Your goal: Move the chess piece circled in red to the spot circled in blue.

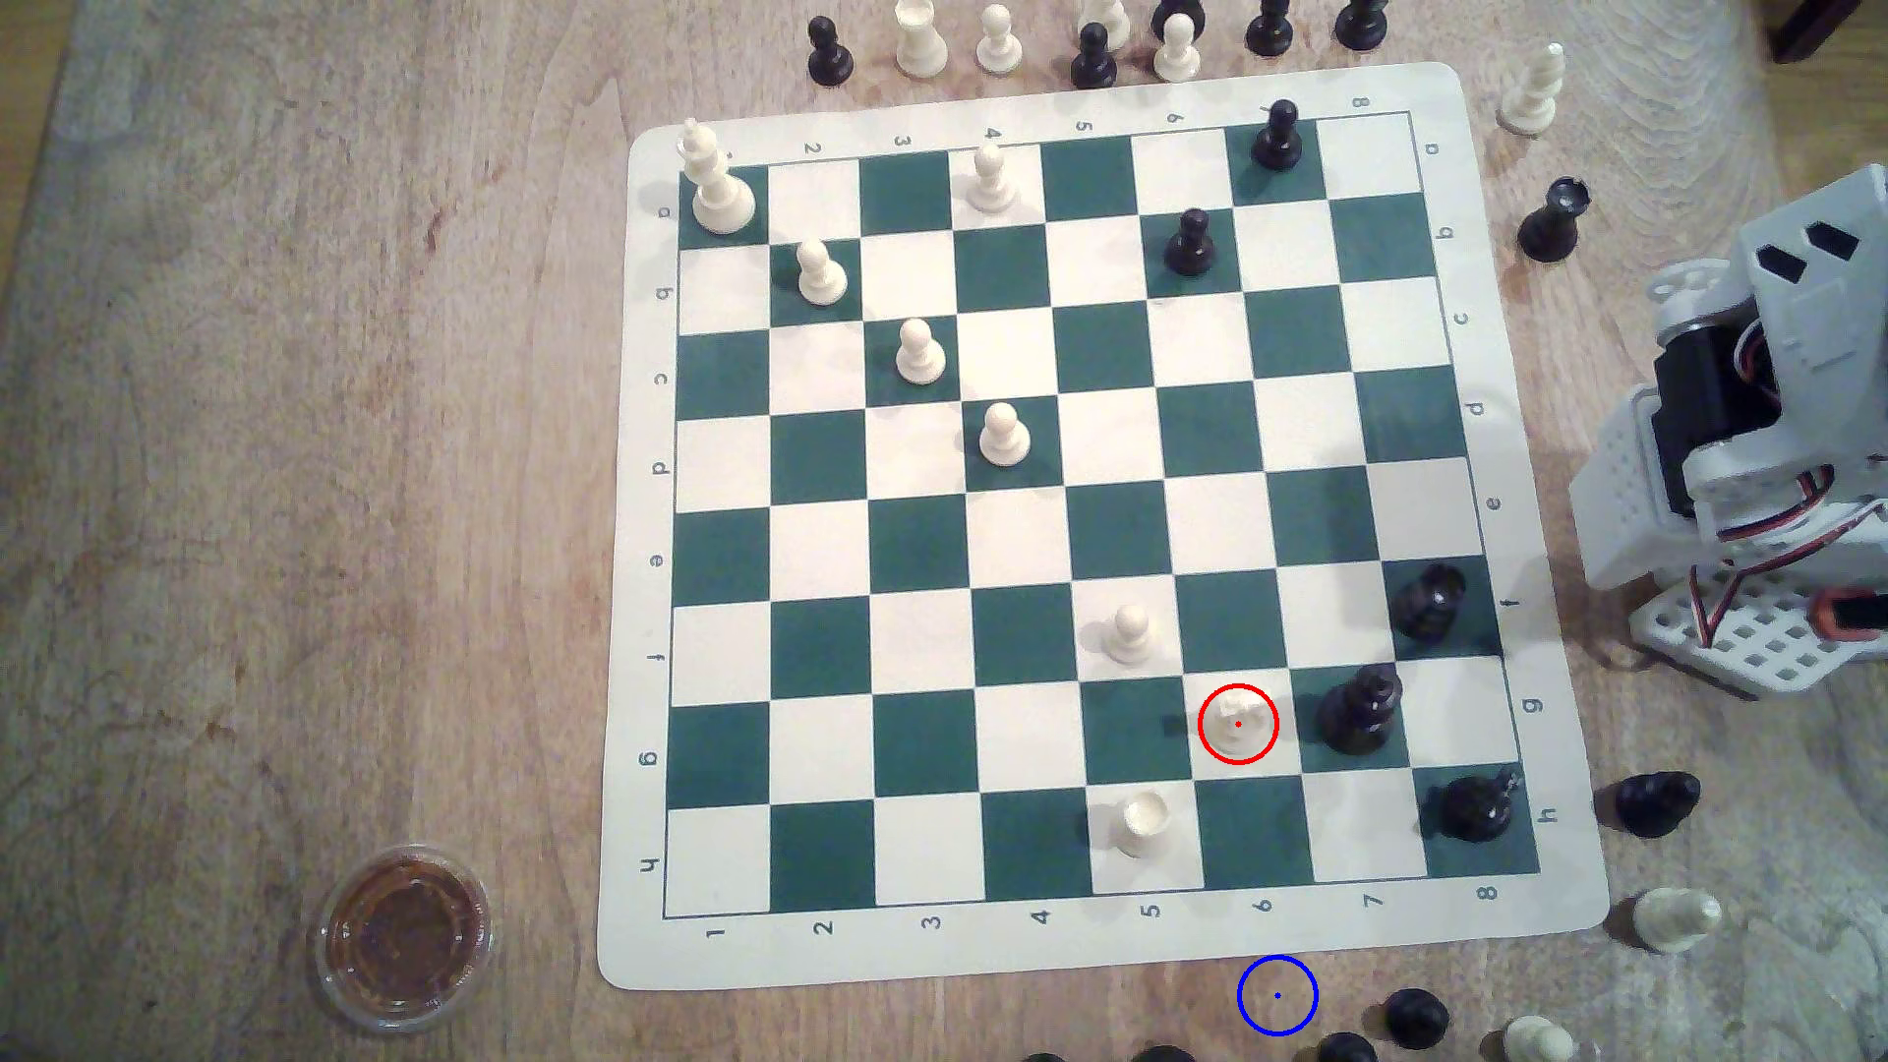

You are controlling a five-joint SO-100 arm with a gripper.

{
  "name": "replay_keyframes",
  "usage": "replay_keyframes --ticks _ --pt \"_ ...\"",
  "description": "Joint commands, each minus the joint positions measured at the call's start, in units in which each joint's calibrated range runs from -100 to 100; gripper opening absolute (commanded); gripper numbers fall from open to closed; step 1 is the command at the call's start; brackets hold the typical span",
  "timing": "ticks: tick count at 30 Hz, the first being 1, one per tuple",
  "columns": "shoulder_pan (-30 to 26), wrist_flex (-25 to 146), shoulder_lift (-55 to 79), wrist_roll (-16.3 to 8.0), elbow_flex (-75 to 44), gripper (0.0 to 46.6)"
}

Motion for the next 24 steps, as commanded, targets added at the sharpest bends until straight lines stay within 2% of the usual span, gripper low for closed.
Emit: replay_keyframes --ticks 1,6,10,11,19,24 --pt "1.0 6.8 -0.1 0.1 1.1 0.2" --pt "2.4 16.8 -0.1 0.1 0.9 0.2" --pt "3.7 33.4 -0.1 0.1 -3.4 0.2" --pt "4.8 43.4 -0.1 0.1 -6.1 0.2" --pt "8.6 83.1 -0.1 -0.3 -14.5 0.2" --pt "12.5 114.5 0.0 -0.4 -24.3 0.2"
